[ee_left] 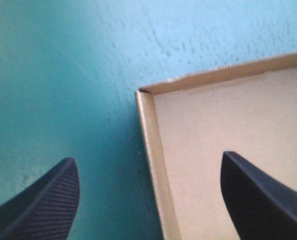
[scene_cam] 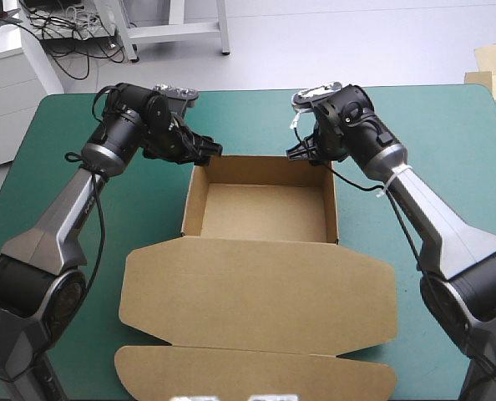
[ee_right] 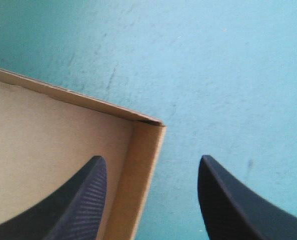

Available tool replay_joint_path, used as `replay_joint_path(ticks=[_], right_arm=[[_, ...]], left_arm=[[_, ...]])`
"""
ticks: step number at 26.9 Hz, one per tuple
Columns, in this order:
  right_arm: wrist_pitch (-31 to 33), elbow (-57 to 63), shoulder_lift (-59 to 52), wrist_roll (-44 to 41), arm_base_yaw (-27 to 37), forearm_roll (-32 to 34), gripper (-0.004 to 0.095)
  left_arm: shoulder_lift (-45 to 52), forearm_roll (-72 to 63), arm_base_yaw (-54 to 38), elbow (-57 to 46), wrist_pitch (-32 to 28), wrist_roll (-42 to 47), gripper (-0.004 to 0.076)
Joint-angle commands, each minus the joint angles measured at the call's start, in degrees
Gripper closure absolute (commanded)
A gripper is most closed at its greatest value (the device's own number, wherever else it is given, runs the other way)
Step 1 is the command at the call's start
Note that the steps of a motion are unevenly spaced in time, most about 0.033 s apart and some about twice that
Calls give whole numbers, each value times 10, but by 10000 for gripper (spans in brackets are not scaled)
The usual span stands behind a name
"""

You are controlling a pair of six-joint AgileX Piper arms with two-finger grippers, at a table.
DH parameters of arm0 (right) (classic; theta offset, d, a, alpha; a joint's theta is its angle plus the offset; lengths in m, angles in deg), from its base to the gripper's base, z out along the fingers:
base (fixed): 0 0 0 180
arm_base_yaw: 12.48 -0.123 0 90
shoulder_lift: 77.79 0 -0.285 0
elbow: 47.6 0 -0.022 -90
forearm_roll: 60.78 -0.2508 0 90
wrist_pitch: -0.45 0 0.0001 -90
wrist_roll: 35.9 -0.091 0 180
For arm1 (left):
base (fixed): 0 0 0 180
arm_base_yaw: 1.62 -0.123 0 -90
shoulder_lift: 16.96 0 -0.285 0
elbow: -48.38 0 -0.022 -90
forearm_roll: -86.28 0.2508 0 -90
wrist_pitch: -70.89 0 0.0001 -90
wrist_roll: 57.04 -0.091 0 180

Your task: Fold the box

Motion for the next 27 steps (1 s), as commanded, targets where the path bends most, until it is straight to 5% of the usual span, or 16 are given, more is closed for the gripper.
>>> replay_joint_path(ticks=[1, 6, 12, 20, 27], right_arm=[[10, -21, -68, 11, 1, 70, 396], [10, -21, -120, 3, 1, 80, 396], [10, -21, -153, -62, 1, 63, 396], [10, 69, -156, -97, 3, -32, 396], [10, 150, -109, -132, 3, -94, 396]], left_arm=[[39, 25, 3, 60, 26, -6, 171], [61, 38, 3, 98, 26, -21, 284], [112, 52, 3, 99, 27, -63, 738], [214, 70, 3, 48, 27, -75, 734], [338, 103, 3, -166, 22, -70, 734]])
